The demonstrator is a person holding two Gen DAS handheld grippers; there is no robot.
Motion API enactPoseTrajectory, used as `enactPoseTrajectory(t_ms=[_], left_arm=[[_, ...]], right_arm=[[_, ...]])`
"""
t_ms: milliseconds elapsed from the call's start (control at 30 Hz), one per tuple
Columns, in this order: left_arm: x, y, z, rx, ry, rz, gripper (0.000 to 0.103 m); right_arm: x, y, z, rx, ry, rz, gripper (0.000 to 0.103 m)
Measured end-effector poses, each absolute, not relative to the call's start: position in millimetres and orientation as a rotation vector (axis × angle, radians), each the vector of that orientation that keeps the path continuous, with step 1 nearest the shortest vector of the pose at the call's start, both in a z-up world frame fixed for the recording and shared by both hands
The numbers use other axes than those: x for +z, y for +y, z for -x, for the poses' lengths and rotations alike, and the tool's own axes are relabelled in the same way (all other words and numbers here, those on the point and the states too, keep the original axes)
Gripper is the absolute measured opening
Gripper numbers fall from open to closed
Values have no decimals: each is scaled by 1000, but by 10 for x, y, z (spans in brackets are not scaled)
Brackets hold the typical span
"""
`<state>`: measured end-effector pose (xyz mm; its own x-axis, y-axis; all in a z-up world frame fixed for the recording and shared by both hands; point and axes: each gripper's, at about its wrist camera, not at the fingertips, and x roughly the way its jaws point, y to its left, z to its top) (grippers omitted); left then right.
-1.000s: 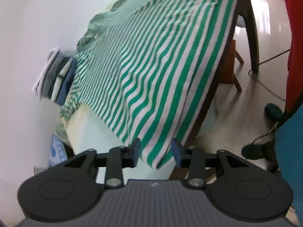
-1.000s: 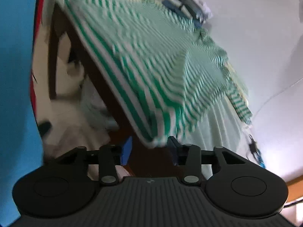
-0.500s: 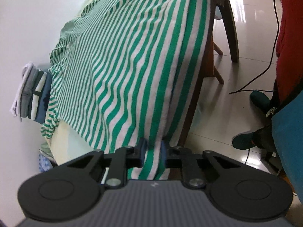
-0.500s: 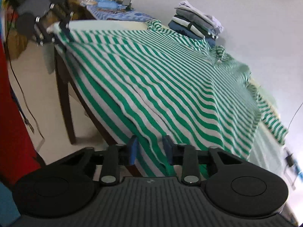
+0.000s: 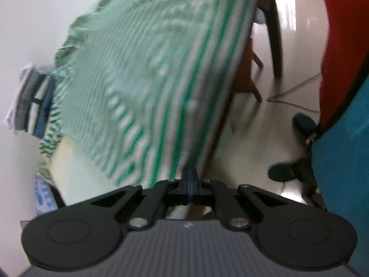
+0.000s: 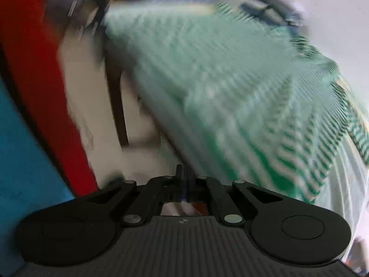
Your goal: Fold clothes
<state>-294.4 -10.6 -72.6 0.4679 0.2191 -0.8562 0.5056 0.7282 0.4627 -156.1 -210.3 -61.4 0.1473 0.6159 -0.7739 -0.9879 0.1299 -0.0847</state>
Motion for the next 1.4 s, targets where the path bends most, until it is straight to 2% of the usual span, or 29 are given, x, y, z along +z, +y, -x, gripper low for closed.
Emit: enactPoseTrajectory(t_ms=[33, 100, 133, 200, 300, 400, 500, 600, 667, 767, 833, 967, 1133, 1267, 1400], left_arm=[[-602, -77, 2899, -185, 1081, -727, 9], [-399, 5, 2760, -147, 1029, -644, 19], [-344, 56, 2665, -120, 1003, -611, 29], [-345, 174, 2439, -56, 964, -558, 39], [-554, 340, 2147, 7, 982, -464, 39], [-763, 444, 2029, 52, 1021, -381, 33], [-790, 459, 2096, 62, 1038, -354, 32], [-776, 421, 2219, 42, 1065, -371, 32], [-757, 422, 2208, 28, 1079, -374, 31], [-750, 509, 1865, 36, 1041, -382, 39], [-745, 568, 1636, 42, 1016, -387, 68], [-735, 684, 1178, 52, 966, -398, 69], [-815, 891, 611, 74, 926, -396, 68], [-870, 1248, 446, 79, 898, -303, 83], [-895, 1578, 426, 132, 871, -282, 87]], right_arm=[[-507, -2111, 1433, 1276, 675, 591, 0], [-392, -2066, 1171, 1153, 647, 445, 10], [-411, -2003, 1056, 1077, 630, 431, 14], [-525, -1870, 846, 957, 609, 440, 14], [-731, -1803, 628, 861, 681, 425, 14], [-844, -1891, 551, 843, 755, 427, 13], [-854, -2031, 586, 854, 798, 436, 16], [-800, -2268, 658, 843, 849, 477, 25], [-727, -2341, 640, 841, 902, 485, 25], [-573, -2267, 489, 878, 892, 411, 26], [-568, -2004, 293, 863, 865, 387, 27], [-715, -1362, -169, 815, 788, 375, 30], [-897, -853, -679, 724, 798, 371, 32], [-947, -949, -1036, 596, 840, 302, 33], [-950, -1122, -1275, 443, 831, 307, 32]])
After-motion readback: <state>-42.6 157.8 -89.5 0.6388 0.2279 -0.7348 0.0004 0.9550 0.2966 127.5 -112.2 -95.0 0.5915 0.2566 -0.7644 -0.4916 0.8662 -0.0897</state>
